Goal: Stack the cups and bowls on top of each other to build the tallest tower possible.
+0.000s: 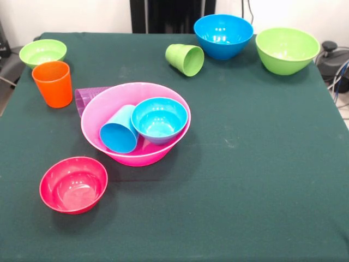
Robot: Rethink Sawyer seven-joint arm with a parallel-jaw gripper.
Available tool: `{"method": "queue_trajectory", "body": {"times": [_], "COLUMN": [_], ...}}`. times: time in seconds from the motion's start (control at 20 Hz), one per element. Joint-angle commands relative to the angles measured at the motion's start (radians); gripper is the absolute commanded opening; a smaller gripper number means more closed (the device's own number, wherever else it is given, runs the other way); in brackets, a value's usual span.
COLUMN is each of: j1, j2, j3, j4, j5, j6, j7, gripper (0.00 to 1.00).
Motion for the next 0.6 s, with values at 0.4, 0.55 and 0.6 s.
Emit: {"method": "queue_trajectory", "body": {"times": [0.4, 0.55, 0.6], "j1": [0.051, 0.064, 0.07], "j2": [0.328, 0.378, 0.397], "j3": [-0.246, -0.272, -0.282], "j4": [-0.16, -0.175, -0.185], "j5": [-0.073, -0.066, -0.062], "j6": [-0.177, -0.241, -0.262], "j7": [0.065, 0.057, 0.052], "gripper": [1.0, 1.0, 1.0]}}
